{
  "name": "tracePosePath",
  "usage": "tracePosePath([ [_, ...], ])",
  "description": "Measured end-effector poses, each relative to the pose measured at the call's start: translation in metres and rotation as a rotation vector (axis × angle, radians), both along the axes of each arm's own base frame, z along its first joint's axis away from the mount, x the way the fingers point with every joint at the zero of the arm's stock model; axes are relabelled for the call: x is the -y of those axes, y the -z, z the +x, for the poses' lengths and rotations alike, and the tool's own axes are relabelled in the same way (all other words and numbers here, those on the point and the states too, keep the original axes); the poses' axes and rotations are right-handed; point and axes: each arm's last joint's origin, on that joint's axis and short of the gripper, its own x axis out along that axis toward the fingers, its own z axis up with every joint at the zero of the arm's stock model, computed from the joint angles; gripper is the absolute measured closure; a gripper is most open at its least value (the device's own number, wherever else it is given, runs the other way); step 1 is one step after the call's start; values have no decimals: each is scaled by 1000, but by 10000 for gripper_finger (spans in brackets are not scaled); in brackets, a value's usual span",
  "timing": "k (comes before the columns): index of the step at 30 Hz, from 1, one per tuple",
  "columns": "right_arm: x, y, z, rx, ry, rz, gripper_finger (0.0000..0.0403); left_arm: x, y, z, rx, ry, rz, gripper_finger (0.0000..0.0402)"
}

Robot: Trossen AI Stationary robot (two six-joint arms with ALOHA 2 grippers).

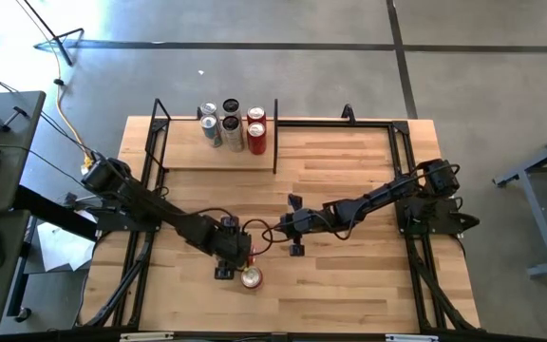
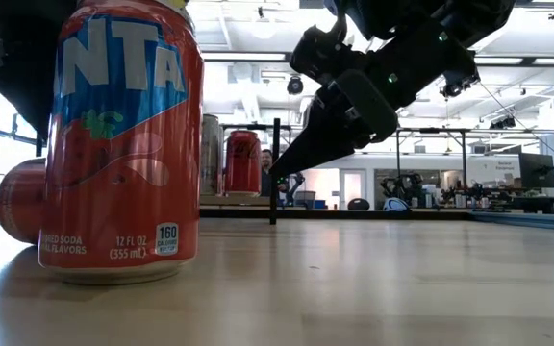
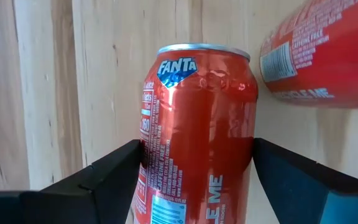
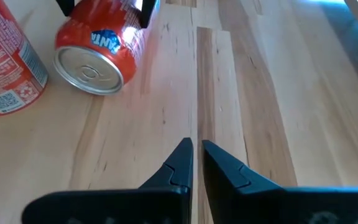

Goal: Place canned beverage on shelf
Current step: Put the top red soda can on the shelf

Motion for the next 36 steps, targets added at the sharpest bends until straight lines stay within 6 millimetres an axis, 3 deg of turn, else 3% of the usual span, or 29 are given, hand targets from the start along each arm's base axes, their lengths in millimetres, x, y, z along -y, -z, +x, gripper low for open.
tracePosePath([
  [7, 0, 1, 0, -6, -1, -1, 384, -2, 5, -8, -71, 3, -5, 114],
  [14, 0, 1, -1, -14, -1, -2, 384, -5, -6, -13, -47, 20, -17, 160],
  [22, 1, 4, -3, -46, -33, -50, 392, -15, -9, -35, -2, -23, -45, 174],
  [27, 1, 2, -1, -29, -39, -60, 400, -23, -10, -48, 95, -61, -89, 177],
  [36, 1, -2, 2, 32, -23, -72, 402, -42, -35, -64, 334, -123, -147, 197],
])
